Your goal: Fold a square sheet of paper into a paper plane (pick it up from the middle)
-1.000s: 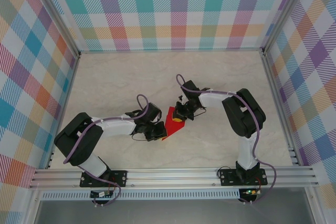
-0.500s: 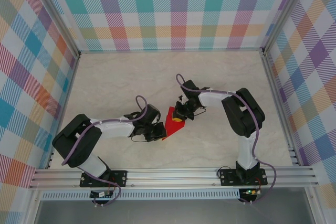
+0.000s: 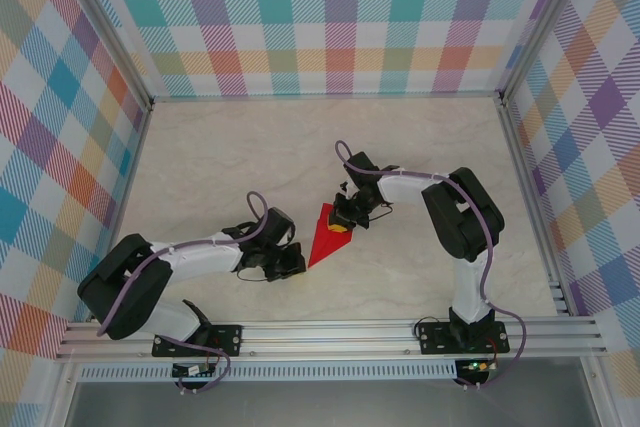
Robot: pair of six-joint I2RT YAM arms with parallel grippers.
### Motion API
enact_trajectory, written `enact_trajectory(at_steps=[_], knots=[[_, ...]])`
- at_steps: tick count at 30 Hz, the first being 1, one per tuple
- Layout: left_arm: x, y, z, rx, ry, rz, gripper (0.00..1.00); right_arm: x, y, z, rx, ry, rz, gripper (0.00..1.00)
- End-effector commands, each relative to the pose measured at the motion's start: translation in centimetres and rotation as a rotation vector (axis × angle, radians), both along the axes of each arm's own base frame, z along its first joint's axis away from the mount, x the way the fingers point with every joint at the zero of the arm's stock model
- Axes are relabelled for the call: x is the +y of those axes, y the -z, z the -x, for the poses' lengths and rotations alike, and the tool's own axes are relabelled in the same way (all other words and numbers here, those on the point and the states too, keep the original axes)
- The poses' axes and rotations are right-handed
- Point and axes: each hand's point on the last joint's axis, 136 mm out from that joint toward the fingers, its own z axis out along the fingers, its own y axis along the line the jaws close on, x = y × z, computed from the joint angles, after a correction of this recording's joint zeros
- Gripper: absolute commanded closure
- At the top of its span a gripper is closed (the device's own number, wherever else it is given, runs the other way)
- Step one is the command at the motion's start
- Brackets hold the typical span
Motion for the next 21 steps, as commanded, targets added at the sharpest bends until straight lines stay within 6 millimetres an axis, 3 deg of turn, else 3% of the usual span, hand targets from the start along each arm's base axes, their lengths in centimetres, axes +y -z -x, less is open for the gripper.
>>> enact_trajectory(at_steps=[1, 6, 10, 15, 21], knots=[[-1.2, -2.8, -1.5, -0.075, 0.014, 0.04, 0.96, -6.8, 8.6, 3.3, 0.107, 0.029, 0.376, 0.94], [-3.0, -5.1, -4.9, -0.198, -0.029, 0.088, 0.96, -6.8, 8.5, 3.3, 0.105, 0.028, 0.375, 0.94], [-3.8, -4.4, -6.0, -0.204, -0.035, 0.072, 0.97, -6.7, 8.5, 3.2, 0.103, 0.027, 0.367, 0.94], [-3.8, -2.6, -5.8, -0.158, -0.032, 0.051, 0.99, -6.3, 8.2, 2.9, 0.095, 0.028, 0.35, 0.94], [-2.8, -0.4, -4.0, -0.079, -0.03, 0.017, 1.0, -5.6, 7.5, 2.2, 0.073, 0.024, 0.319, 0.94]])
